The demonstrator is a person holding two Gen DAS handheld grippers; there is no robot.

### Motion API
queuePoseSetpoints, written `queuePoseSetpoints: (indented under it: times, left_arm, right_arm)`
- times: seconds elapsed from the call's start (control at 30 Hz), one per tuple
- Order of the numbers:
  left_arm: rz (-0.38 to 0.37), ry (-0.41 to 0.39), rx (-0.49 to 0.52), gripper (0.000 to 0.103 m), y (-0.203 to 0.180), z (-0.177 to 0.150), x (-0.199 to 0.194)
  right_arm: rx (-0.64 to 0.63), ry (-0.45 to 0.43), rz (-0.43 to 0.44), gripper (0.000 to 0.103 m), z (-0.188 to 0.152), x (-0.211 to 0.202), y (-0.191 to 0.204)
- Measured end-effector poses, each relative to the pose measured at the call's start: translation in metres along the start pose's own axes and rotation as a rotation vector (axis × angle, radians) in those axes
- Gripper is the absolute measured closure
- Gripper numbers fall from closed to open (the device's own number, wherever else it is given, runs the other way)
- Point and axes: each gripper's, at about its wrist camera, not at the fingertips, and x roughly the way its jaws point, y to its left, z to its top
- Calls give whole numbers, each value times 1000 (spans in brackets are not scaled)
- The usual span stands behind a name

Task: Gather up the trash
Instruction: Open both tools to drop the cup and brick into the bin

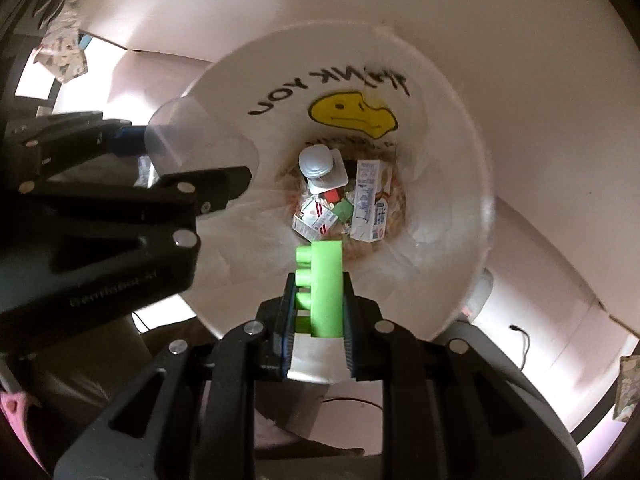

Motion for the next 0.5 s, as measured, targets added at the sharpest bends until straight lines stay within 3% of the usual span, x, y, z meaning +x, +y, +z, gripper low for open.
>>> queuePoseSetpoints:
  times: [0.2, 0.27, 0.33, 0.4, 0.5]
  left_arm:
    - [-16, 46, -28, 47, 3, 7, 19]
    - [-17, 54, -32, 42, 4, 9, 23]
    - [-10, 57, -37, 33, 5, 10, 24]
    - [0, 51, -42, 25, 5, 10, 26]
    - [1, 51, -47, 23, 5, 9, 26]
  right_arm:
    - [45, 29, 1, 81, 10, 23, -7]
    - [44, 39, 4, 81, 12, 29, -8]
    - [43, 41, 1, 75, 12, 30, -9]
    - [39, 34, -17, 49, 12, 29, -7]
    - [29, 15, -24, 48, 12, 25, -6]
